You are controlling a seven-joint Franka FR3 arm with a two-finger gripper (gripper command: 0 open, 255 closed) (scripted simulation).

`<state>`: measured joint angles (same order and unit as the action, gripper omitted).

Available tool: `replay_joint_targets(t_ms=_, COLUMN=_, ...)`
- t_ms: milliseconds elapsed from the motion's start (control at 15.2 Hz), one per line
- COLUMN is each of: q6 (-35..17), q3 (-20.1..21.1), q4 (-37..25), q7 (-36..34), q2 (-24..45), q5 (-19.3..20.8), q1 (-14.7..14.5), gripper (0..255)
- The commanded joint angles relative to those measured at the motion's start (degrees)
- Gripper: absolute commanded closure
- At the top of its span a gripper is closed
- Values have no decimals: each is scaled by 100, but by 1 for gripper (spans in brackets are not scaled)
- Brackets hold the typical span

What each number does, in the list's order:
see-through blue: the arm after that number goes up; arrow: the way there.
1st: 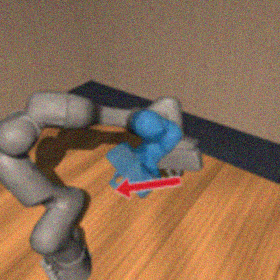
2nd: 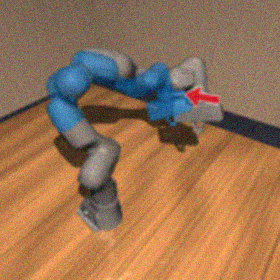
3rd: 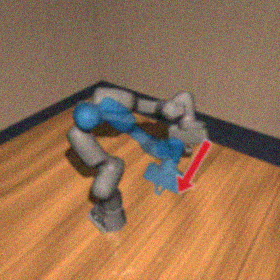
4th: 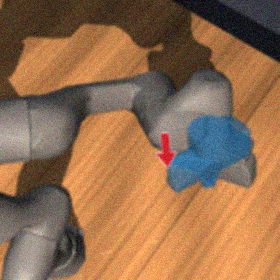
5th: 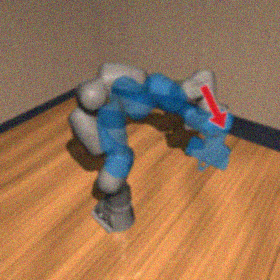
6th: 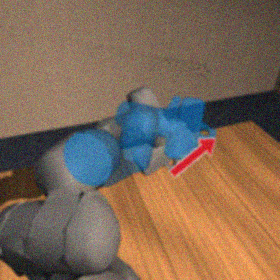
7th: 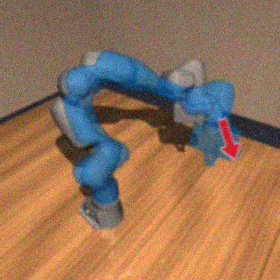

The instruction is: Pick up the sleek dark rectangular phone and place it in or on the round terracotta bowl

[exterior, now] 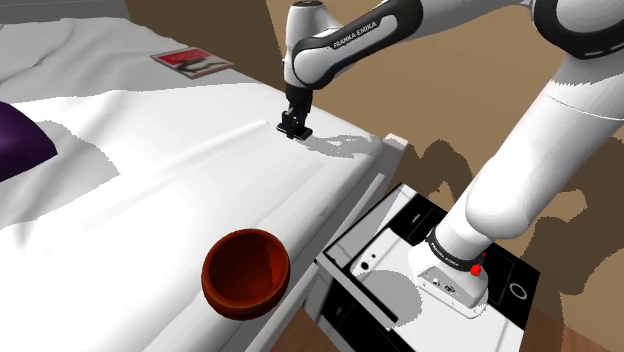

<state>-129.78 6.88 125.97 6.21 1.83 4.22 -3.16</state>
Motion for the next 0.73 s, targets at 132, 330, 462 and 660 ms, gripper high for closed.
replay_joint_targets(t_ms=132, q6=309, q3=-1, q4=-151, q7=47, q2=-158, q5=-42, q1=4, gripper=255)
replay_joint_targets(t_ms=330, q6=533, q3=-1, q4=-274, q7=73, q2=-261, q5=-67, q1=3, gripper=255)
replay_joint_targets(t_ms=462, q6=683, q3=-2, q4=-362, q7=89, q2=-324, q5=-82, q1=3, gripper=255)
replay_joint_targets(t_ms=660, q6=908, q3=-2, q4=-503, q7=111, q2=-410, q5=-103, q1=3, gripper=255)
